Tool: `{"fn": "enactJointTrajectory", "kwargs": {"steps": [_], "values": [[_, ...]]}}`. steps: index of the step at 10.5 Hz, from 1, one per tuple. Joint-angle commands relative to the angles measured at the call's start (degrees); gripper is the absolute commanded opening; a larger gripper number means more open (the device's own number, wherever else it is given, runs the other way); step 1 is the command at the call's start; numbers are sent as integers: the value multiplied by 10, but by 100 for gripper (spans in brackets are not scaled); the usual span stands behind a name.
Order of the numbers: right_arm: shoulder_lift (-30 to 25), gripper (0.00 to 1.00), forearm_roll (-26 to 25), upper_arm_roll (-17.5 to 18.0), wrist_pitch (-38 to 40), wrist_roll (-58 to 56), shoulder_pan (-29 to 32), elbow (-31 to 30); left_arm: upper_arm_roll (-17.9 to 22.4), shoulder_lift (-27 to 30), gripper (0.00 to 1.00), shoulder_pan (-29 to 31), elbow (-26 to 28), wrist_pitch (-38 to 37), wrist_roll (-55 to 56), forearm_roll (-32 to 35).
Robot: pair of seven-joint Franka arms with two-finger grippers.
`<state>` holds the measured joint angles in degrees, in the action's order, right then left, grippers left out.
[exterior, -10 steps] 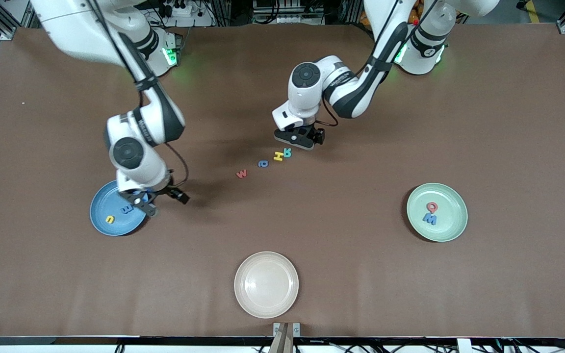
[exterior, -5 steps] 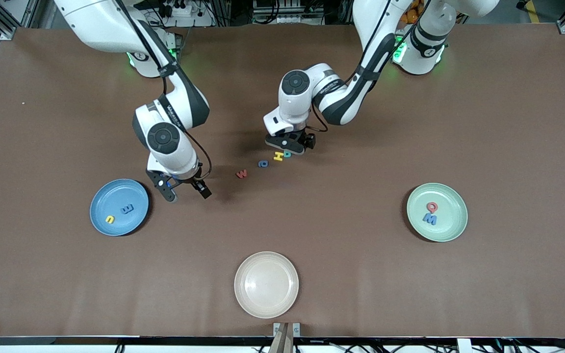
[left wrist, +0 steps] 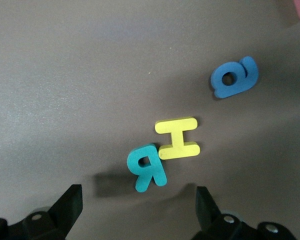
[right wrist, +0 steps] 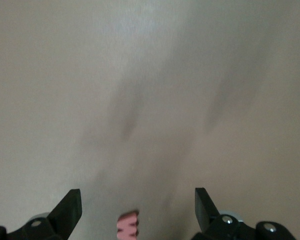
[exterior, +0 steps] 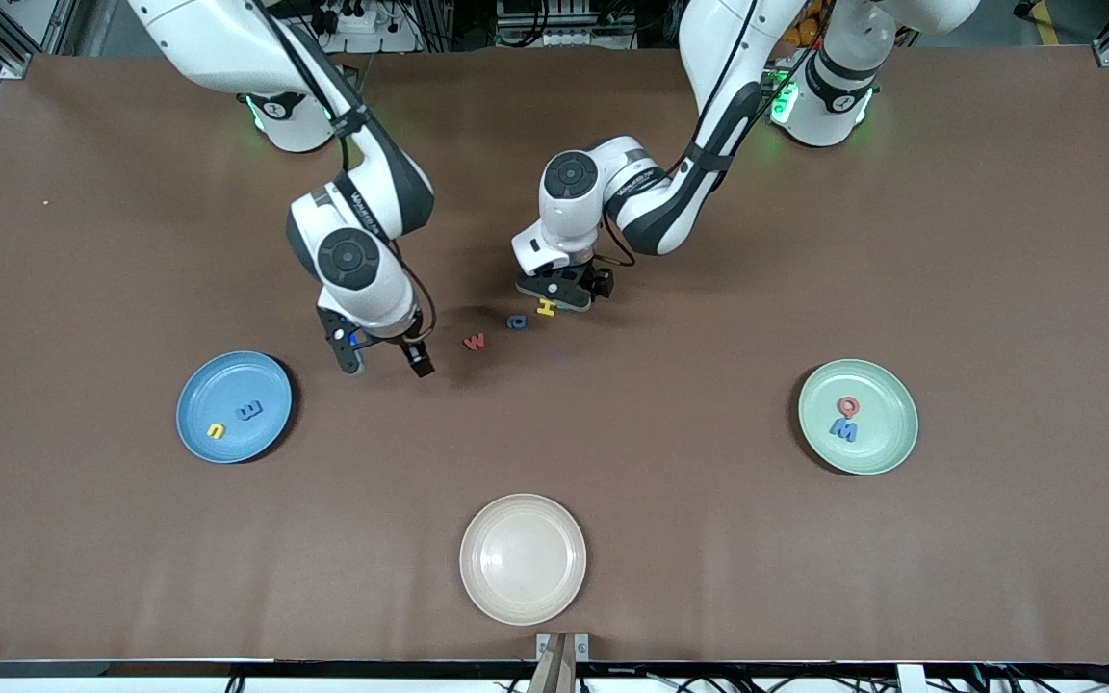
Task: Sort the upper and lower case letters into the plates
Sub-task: 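Grasp the R with the left gripper while the right gripper reaches the a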
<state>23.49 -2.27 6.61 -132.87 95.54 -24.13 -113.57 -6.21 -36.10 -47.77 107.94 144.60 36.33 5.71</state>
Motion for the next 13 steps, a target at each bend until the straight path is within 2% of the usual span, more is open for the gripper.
{"fn": "enactJointTrajectory", "kwargs": {"steps": [1,5,8,9,10,11,12,13], "values": [[-9,100,29,0,-27,10,-11,-9,8,-12,96,-9,-15,-6,18,11],[-1,100,30,-1,-27,11,-14,1,9,-21,80,-8,-29,-5,15,11],[1,100,30,-1,-27,11,-10,7,16,-23,74,-8,-29,-5,12,11],[2,100,30,-1,-26,11,-8,12,16,-23,67,-8,-30,-5,10,11],[6,100,30,-1,-23,11,-8,15,17,-25,57,-8,-30,-5,9,11],[6,100,30,-1,-23,11,-8,18,21,-27,42,-8,-36,-5,9,12],[6,100,30,-1,-23,11,-8,18,27,-26,19,-8,-37,-5,9,12],[6,100,31,-1,-22,11,-7,19,30,-25,0,-7,-36,-5,9,12]]}}
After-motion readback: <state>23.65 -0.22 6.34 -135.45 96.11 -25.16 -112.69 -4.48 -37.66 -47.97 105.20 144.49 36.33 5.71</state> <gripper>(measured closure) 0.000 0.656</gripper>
